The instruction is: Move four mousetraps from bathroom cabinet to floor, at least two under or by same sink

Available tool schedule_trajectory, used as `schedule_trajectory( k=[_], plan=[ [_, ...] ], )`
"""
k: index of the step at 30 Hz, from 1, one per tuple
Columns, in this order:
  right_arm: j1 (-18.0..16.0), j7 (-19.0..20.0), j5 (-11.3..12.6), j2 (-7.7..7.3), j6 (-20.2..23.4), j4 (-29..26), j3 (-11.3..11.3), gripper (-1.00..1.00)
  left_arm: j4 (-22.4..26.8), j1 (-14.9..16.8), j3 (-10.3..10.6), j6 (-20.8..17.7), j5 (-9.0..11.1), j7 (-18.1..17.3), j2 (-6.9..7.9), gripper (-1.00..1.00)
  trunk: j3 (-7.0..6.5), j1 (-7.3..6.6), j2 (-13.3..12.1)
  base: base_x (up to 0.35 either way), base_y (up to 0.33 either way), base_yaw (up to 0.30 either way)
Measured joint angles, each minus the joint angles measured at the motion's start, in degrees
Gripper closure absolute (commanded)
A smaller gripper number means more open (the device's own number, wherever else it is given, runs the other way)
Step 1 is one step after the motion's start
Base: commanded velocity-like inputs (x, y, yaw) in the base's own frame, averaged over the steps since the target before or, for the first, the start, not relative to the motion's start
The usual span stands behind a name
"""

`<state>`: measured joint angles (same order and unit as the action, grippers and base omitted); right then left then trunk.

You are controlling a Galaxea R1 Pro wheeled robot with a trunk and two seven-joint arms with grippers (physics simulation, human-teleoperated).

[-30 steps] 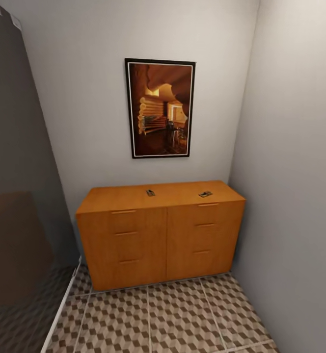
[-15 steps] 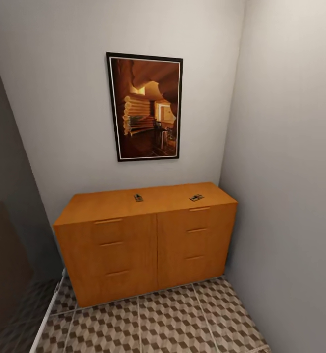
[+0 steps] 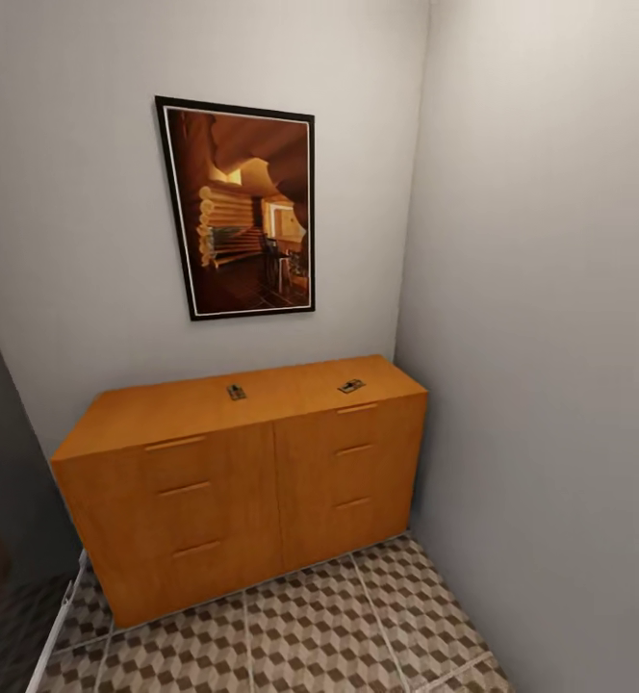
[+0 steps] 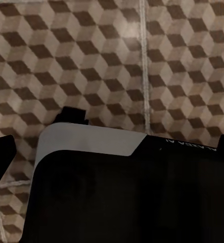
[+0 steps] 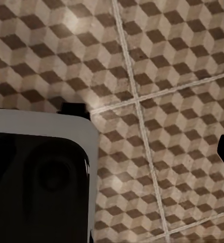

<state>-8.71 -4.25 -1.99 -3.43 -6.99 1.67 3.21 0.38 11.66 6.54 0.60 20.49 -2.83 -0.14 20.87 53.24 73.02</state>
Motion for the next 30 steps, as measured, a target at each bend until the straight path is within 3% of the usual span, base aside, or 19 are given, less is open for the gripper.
schedule_trajectory(
  k=[9, 30],
  plan=[
    [0.0, 0.0, 0.0, 0.0, 0.0, 0.0, -0.1, -1.0, 0.0, 0.0, 0.0, 0.0, -0.1, 0.0, -0.03, -1.0, 0.0, -0.03, 0.0, 0.159, 0.0, -0.072],
    [0.0, 0.0, 0.0, -0.01, 0.1, 0.0, 0.0, -1.0, 0.0, 0.0, 0.0, -0.1, -0.2, -0.1, -0.03, -1.0, 0.0, -0.03, 0.0, 0.31, 0.0, -0.005]
  ],
)
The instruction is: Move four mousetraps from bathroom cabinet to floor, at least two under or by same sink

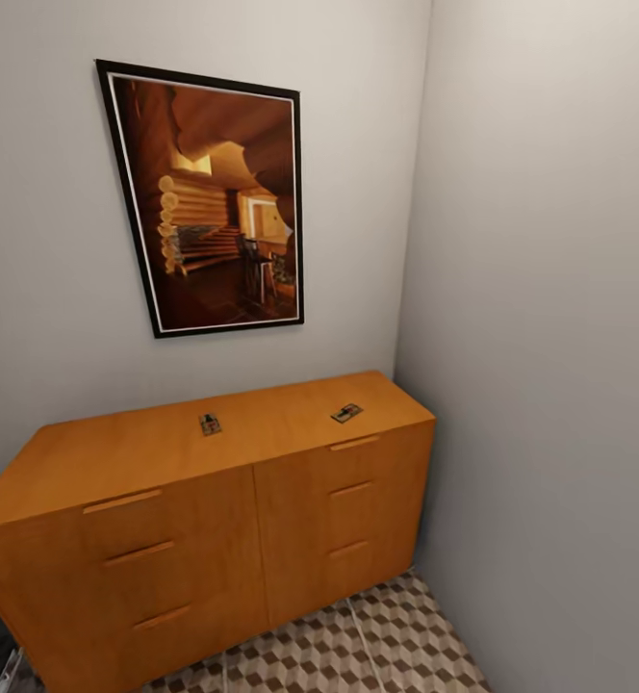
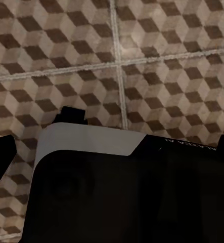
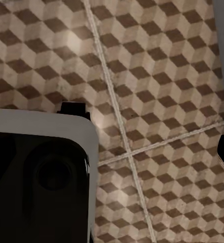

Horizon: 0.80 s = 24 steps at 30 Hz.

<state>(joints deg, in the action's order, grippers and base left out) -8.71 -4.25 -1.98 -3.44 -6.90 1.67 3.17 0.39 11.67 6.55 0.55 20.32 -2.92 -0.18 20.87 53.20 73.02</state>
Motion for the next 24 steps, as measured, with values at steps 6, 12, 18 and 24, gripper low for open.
schedule_trajectory(
  k=[6, 12, 18, 24],
  plan=[
    [0.0, 0.0, 0.0, 0.0, 0.1, 0.0, 0.0, -1.0, 0.0, 0.0, 0.0, 0.0, 0.0, 0.0, 0.0, -1.0, 0.0, 0.0, 0.0, 0.311, 0.0, 0.0],
    [0.0, 0.0, 0.0, 0.0, 0.2, 0.0, 0.0, -1.0, 0.0, 0.0, 0.0, 0.0, 0.0, 0.0, -0.01, -1.0, 0.0, 0.02, 0.0, 0.163, 0.0, 0.0],
    [0.0, -0.1, 0.0, -0.03, 0.3, 0.0, 0.0, -1.0, 0.0, 0.0, 0.0, 0.0, 0.0, 0.0, 0.0, -1.0, 0.0, 0.03, 0.0, 0.043, 0.0, 0.0],
    [0.0, 0.0, 0.0, -0.12, 0.1, 0.0, -0.1, -1.0, 0.0, 0.0, 0.0, 0.0, 0.1, 0.0, -0.02, -1.0, 0.0, 0.03, 0.0, 0.011, 0.0, 0.0]
  ],
)
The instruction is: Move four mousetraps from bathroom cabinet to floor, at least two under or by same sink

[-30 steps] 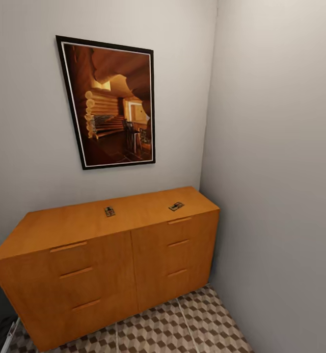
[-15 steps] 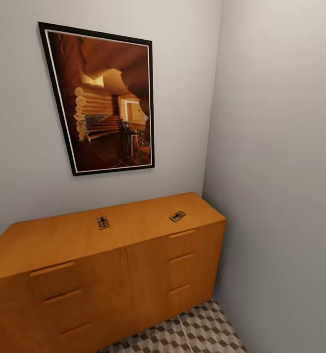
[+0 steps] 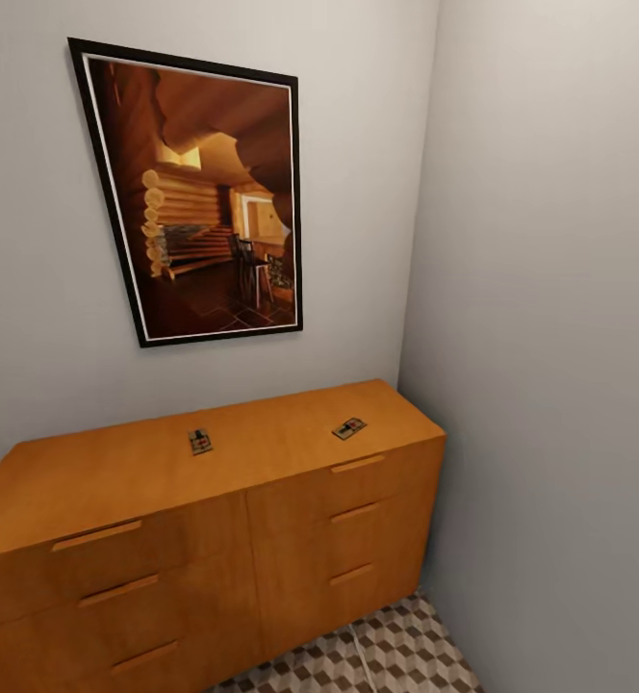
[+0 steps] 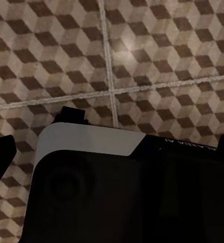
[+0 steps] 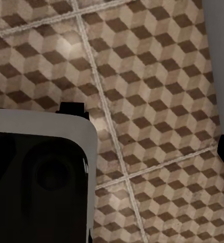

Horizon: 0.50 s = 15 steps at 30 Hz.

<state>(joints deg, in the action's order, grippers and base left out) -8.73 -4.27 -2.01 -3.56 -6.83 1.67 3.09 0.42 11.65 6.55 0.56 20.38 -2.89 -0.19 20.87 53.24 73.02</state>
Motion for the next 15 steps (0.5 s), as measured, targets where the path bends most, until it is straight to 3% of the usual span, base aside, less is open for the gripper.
schedule_trajectory(
  k=[15],
  plan=[
    [0.0, 0.0, -0.1, -0.15, -0.5, 0.0, 0.0, -1.0, 0.0, 0.0, 0.0, 0.1, 0.2, 0.0, 0.03, -1.0, 0.0, 0.0, 0.0, 0.001, 0.0, 0.0]
  ],
)
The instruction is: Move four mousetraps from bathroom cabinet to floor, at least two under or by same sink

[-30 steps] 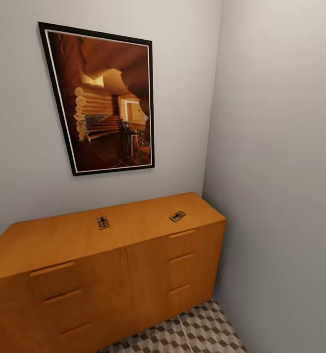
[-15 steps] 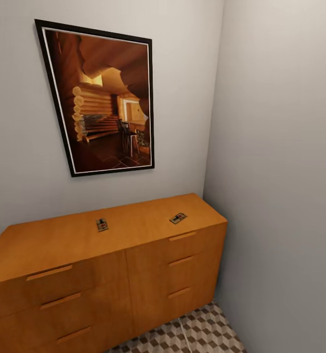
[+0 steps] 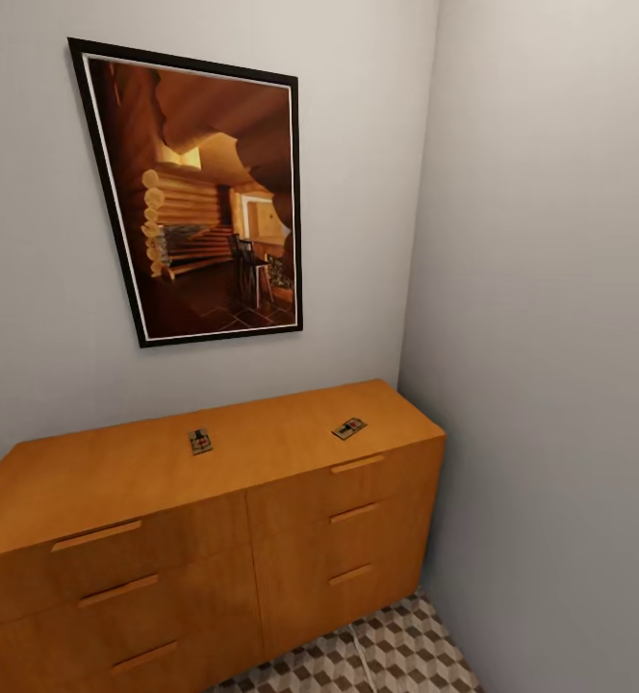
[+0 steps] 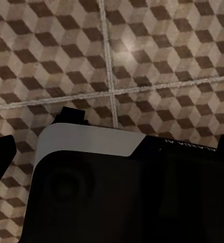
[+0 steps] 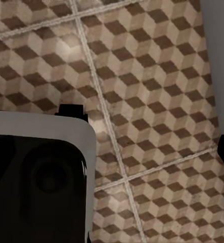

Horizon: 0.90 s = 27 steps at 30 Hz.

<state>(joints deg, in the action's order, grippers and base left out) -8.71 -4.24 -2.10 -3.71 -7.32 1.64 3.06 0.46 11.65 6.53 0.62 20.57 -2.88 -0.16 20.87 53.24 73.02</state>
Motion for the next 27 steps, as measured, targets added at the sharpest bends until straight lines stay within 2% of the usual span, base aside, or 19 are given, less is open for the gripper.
schedule_trajectory(
  k=[11, 24, 25, 26, 27],
  plan=[
    [0.0, -0.6, 1.0, 0.2, 0.5, 0.0, -0.2, -1.0, 0.3, 0.0, -0.1, -0.1, -0.1, -0.1, 0.17, -1.0, 0.0, 0.0, 0.0, 0.0, 0.0, 0.0],
    [0.0, -0.5, 0.7, 0.18, 0.8, -0.1, -0.2, -1.0, 1.1, 0.0, 0.3, -0.6, -0.8, -0.1, 0.4, -1.0, 0.0, 0.0, 0.0, 0.0, 0.0, 0.0],
    [-0.2, -0.2, 0.2, -0.22, 0.9, -3.5, 0.1, -1.0, 5.2, 0.2, 0.7, -3.3, -6.6, -0.1, 0.25, -1.0, -0.01, 0.0, 0.0, 0.0, 0.0, 0.0],
    [-0.2, -0.1, 0.2, -0.31, 1.3, -4.9, 0.1, -1.0, 14.2, 0.2, 0.7, -4.6, -8.2, -0.1, 0.19, -1.0, 0.0, 0.0, 0.0, 0.0, 0.0, 0.0],
    [-0.3, -0.1, 0.1, -0.42, 2.4, -7.5, 0.1, -1.0, 22.3, 0.3, 1.0, -7.4, -11.1, -0.1, 0.14, -1.0, -0.02, 0.0, 0.0, 0.0, 0.0, 0.0]
  ],
)
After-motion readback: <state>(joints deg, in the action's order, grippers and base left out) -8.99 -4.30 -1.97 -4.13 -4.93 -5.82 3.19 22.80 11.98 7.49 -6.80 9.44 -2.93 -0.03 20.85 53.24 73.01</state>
